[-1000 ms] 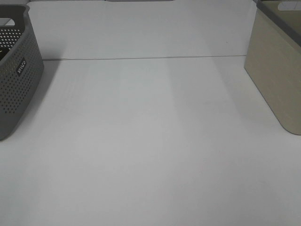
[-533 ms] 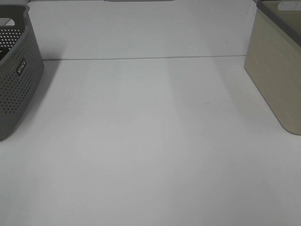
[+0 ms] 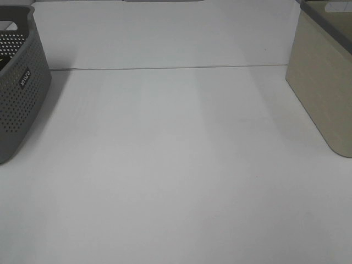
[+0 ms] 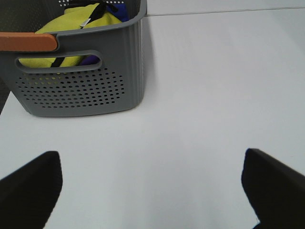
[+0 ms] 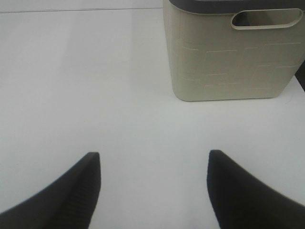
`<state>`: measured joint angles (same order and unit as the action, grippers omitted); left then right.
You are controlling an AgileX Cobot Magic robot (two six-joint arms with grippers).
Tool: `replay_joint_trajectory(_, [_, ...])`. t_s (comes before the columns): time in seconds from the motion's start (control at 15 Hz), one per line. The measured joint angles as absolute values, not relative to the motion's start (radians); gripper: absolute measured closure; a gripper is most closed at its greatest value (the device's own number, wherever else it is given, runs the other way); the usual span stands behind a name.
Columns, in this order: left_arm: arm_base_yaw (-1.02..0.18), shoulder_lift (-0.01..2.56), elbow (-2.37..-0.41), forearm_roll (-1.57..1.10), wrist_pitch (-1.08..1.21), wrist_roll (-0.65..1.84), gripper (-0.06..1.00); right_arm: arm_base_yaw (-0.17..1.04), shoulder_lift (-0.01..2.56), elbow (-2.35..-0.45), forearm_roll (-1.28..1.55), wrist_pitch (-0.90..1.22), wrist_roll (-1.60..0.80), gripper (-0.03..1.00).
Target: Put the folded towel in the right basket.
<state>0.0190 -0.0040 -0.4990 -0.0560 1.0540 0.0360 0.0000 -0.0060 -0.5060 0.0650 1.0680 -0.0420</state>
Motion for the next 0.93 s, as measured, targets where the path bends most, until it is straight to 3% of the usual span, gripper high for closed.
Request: replay_joint_trajectory(0.93, [0.019, -0.004, -0.499, -0.056, 1.054, 0.036, -0.03, 0.0, -0.006, -0.506, 0.065, 1.068, -0.042, 0.35])
